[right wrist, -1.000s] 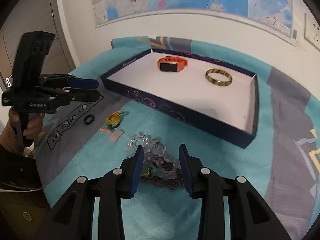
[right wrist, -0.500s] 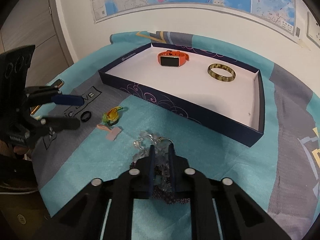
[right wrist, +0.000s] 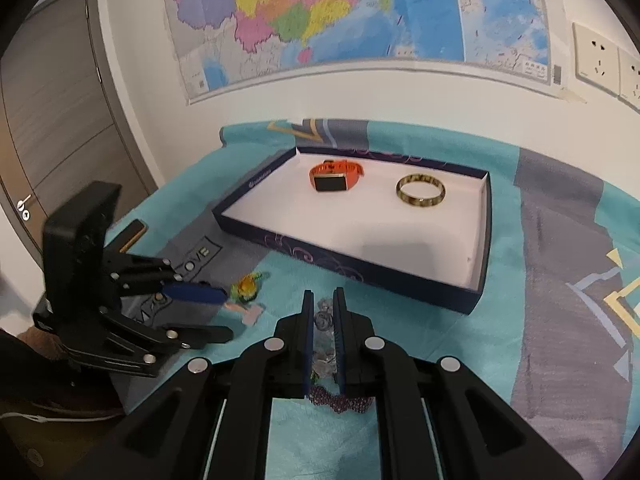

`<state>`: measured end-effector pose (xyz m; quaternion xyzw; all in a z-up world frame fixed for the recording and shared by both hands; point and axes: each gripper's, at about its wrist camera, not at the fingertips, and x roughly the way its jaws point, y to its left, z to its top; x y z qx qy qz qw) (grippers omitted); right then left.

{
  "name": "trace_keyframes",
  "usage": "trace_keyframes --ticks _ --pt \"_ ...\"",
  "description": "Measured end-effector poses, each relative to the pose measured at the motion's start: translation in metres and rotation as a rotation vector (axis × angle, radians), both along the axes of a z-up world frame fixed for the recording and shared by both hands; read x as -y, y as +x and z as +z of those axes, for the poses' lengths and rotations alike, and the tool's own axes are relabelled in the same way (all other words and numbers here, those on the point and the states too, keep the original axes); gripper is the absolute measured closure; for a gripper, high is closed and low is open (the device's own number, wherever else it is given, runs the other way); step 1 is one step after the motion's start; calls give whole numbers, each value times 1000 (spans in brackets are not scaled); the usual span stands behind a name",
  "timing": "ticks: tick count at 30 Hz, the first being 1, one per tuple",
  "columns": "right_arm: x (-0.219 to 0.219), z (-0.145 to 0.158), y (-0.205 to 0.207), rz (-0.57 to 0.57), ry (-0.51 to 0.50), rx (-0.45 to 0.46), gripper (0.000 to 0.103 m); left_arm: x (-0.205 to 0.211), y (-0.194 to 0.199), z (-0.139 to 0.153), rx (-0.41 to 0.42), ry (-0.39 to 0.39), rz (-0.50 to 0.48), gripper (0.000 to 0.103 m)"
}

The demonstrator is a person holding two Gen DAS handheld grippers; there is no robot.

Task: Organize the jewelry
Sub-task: 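Grasp the clear crystal bracelet with the right tool while the left tool grasps the pink butterfly clip, then carry the crystal bracelet and pink clip into the box tray with both tools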

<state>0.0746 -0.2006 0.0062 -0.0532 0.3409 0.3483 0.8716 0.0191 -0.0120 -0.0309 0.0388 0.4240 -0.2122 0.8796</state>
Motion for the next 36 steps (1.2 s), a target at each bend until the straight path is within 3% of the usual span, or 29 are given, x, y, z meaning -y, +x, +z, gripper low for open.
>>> trace_keyframes --ticks 7,10,14,15,23,36 --pt "3 7 3 -10 38 4 95 8 9 -1 1 15 -9 69" --pt "6 10 4 -13 52 2 95 12 11 -2 -6 20 -21 89" --pt "7 11 6 -21 57 -3 95 15 10 -3 2 35 -23 91" --pt "8 11 8 -24 61 -7 95 15 10 -3 0 28 -22 100" --pt "9 19 8 -21 82 10 95 9 12 0 -27 -43 -13 100" --pt "7 43 22 -29 99 58 95 -8 17 39 47 -120 2 100"
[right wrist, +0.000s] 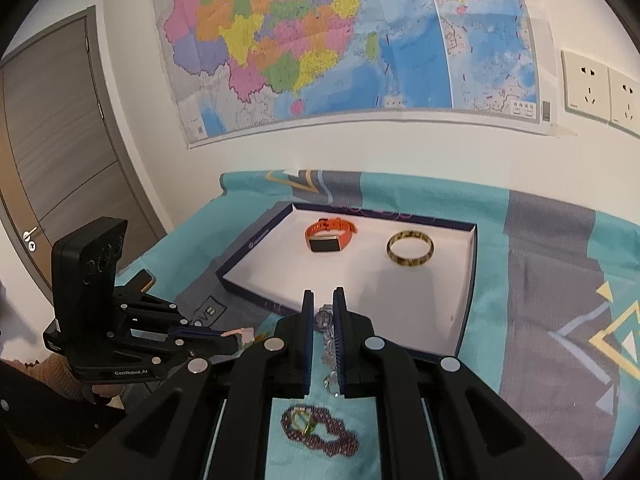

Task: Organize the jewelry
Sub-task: 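Carry the crystal bracelet and pink clip into the box tray with both tools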

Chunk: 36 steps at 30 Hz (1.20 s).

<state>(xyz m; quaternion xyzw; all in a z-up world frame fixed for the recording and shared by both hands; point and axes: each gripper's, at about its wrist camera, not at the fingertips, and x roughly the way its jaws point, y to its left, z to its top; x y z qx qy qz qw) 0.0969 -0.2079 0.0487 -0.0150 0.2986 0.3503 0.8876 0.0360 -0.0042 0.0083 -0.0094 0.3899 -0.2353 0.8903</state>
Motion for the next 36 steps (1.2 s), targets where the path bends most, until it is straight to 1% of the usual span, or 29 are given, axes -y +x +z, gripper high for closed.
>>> trace_keyframes --ticks 5,8,14,24,36 --pt "-2 7 14 -11 11 3 95 -7 14 11 25 13 26 100" --pt "-4 10 26 -22 20 3 95 -13 25 15 22 3 37 100" --pt "-10 11 48 -41 15 -6 95 -17 48 17 18 15 53 100" --pt "-25 -3 89 -66 31 -73 95 -21 80 5 -18 43 79 100" --pt "-43 -14 119 -66 53 -118 95 -25 106 -5 -49 71 104 99"
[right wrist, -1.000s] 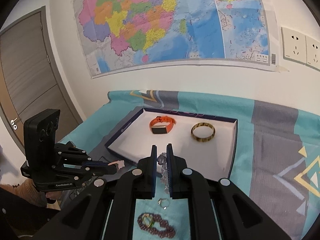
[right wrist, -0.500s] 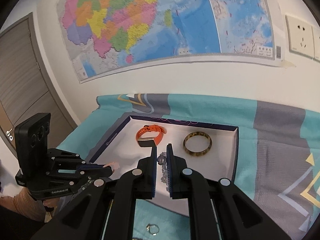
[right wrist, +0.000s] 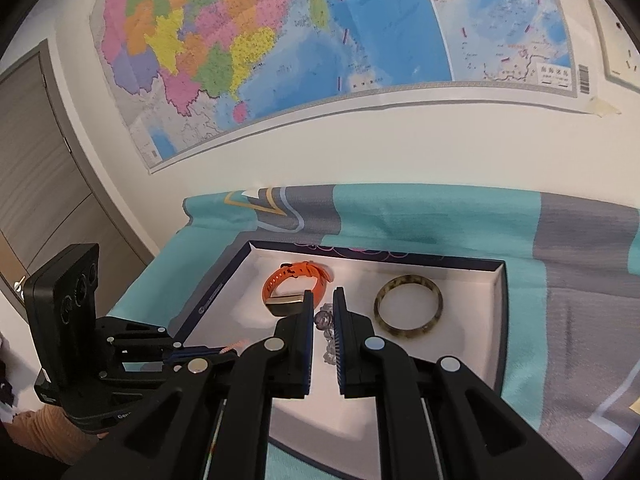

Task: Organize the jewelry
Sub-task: 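Carry the crystal bracelet and pink clip into the box tray with both tools, then open both tools to drop the bracelet and clip in the tray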

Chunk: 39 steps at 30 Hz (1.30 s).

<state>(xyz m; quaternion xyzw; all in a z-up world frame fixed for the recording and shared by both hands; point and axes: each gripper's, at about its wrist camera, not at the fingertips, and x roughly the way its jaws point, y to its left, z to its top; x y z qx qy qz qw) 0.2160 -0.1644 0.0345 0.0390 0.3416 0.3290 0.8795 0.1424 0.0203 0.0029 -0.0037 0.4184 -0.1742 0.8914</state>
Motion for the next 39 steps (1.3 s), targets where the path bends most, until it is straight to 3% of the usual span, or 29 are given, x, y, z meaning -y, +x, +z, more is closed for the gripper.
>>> trace_keyframes --ticks 7,24,33,39 --pt "-2 -13 13 -5 1 -27 95 -2 14 -5 -20 11 20 99" --pt "14 -55 26 -43 -145 -100 95 -7 34 -22 -73 39 35 99" --pt "11 -59 30 -41 -169 -109 95 -10 45 -29 -94 44 46 99" --pt "7 -57 24 -50 -237 -84 82 -13 44 -27 -80 58 68 90"
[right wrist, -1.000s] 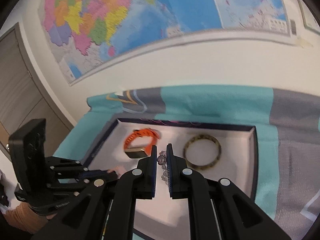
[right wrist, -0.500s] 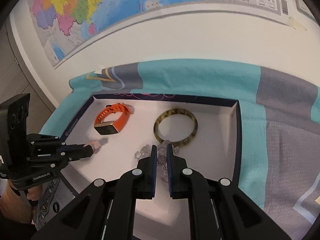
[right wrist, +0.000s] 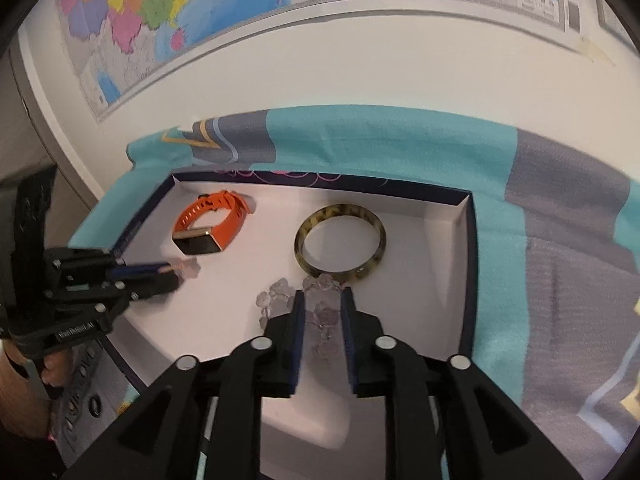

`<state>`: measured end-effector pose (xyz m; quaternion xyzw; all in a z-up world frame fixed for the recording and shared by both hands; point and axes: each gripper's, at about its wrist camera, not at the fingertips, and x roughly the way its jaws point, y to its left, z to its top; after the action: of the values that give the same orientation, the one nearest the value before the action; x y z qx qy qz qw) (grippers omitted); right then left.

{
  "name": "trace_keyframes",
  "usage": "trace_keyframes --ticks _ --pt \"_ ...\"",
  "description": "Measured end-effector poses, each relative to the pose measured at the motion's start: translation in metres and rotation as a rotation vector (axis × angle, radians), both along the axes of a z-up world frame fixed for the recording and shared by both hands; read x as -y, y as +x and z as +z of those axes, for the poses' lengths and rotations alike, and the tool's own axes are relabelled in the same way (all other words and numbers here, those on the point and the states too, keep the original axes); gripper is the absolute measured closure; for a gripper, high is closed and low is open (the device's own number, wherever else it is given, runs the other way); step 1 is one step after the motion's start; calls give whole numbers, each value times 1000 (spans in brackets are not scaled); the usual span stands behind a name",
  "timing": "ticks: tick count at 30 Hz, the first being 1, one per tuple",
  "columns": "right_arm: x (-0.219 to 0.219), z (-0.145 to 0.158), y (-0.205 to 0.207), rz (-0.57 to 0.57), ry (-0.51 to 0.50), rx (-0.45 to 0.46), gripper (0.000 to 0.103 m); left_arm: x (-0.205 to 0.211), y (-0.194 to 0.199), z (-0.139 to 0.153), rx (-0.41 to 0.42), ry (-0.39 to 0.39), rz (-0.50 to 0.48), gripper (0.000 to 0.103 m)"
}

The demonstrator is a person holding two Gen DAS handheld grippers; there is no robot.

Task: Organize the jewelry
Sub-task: 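Open both tools to drop the bracelet and clip in the tray, then grasp the dark red beaded necklace with the right tool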

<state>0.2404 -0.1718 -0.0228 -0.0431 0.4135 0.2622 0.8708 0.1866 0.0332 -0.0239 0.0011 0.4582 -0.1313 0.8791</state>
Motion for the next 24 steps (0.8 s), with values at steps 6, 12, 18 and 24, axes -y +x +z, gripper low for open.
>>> trace_keyframes --ticks 6,12,18,24 --pt "6 8 -12 -19 -53 56 66 -5 -12 12 51 12 28 68" --pt "23 23 -40 -17 -27 105 62 -14 -43 31 130 32 54 52" --pt "28 32 -92 77 -8 154 60 -15 -85 43 204 24 37 47" --pt "26 15 -132 128 -39 131 60 -15 -118 37 212 11 21 44"
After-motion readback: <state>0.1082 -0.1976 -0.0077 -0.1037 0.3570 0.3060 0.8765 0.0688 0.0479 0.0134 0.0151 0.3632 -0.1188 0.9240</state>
